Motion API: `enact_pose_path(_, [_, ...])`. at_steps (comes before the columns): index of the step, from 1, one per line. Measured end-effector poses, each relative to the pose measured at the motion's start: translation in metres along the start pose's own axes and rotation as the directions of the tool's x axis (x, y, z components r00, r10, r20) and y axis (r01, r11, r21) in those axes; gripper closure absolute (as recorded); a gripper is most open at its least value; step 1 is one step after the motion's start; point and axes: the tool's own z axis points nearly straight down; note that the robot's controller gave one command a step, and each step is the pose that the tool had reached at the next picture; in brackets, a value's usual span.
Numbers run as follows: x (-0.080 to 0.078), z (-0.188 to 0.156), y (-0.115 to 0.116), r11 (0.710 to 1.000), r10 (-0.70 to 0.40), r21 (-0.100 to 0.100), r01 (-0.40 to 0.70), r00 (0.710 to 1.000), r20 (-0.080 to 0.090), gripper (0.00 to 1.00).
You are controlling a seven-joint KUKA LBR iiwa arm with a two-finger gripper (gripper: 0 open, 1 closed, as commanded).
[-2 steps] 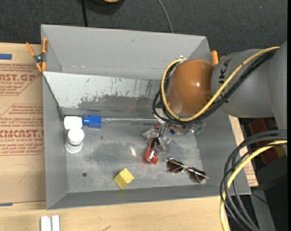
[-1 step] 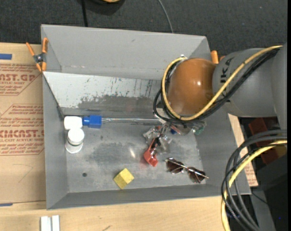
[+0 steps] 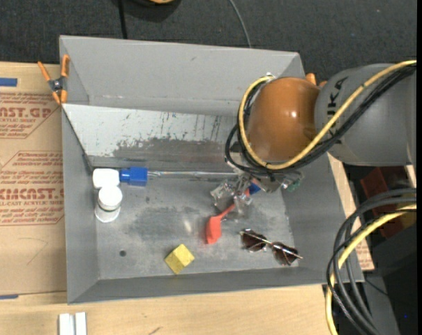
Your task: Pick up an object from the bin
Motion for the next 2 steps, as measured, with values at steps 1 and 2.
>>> enact_pose_path(1, [-0.002,-0.022,-0.001,1.000,-0.001,0.006,0.001,1.000,0.005,1.00])
enact_pose_path(2, [-0.003,-0.035,-0.002,1.000,-0.001,0.009,0.001,1.000,0.008,1.00])
